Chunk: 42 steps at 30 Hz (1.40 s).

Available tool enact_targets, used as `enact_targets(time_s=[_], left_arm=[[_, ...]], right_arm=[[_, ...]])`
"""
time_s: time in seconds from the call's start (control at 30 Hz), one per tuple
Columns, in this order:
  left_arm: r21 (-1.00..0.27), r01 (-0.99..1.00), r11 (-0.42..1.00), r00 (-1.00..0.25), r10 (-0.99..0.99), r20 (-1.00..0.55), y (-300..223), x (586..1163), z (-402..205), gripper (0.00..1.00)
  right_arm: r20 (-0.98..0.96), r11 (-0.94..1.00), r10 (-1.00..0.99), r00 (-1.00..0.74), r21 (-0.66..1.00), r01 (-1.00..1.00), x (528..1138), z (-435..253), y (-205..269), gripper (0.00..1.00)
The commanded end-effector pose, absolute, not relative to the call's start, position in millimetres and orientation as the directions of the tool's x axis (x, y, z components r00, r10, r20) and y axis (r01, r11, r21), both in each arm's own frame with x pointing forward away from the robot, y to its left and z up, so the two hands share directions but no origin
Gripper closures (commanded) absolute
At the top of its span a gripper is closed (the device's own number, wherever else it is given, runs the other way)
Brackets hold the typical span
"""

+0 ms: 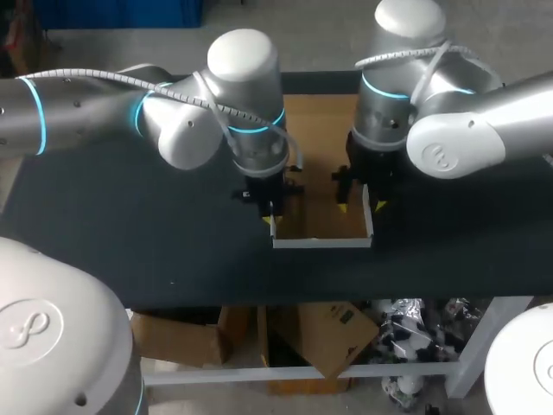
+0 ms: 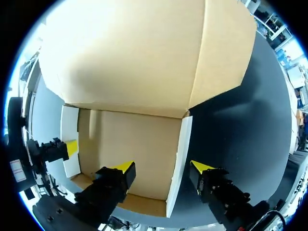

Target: Assemble the packaging by folding the flat box into shape, placing the metal phone stand inside, and closing the box properly

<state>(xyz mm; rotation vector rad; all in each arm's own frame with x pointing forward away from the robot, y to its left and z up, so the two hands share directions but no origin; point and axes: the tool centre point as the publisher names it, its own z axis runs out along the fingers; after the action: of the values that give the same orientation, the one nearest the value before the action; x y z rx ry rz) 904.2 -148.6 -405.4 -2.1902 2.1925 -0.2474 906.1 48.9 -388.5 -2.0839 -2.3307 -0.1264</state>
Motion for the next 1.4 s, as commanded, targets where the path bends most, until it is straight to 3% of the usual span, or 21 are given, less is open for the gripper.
enact_targets(time_s=[0.03, 0.9, 1.4], left_arm=[[-0.139, -0.990, -0.011, 0.000, -0.997, 0.079, -148.4, 902.5, -401.7, 1.00], [-0.118, -0.991, -0.055, 0.051, -0.998, 0.043, -128.0, 902.0, -400.3, 1.00], [-0.102, -0.991, -0.088, 0.087, -0.996, 0.019, -108.9, 902.5, -401.7, 1.00]], right_arm=[[0.114, 0.137, 0.982, -0.151, 0.122, 0.983, 886.7, -370.3, 35.9, 0.00], [0.190, 0.512, 0.745, -0.640, 0.452, 0.730, 841.3, -320.9, -0.5, 0.00], [0.188, 0.515, 0.742, -0.644, 0.456, 0.726, 840.1, -319.3, -2.3, 0.00]])
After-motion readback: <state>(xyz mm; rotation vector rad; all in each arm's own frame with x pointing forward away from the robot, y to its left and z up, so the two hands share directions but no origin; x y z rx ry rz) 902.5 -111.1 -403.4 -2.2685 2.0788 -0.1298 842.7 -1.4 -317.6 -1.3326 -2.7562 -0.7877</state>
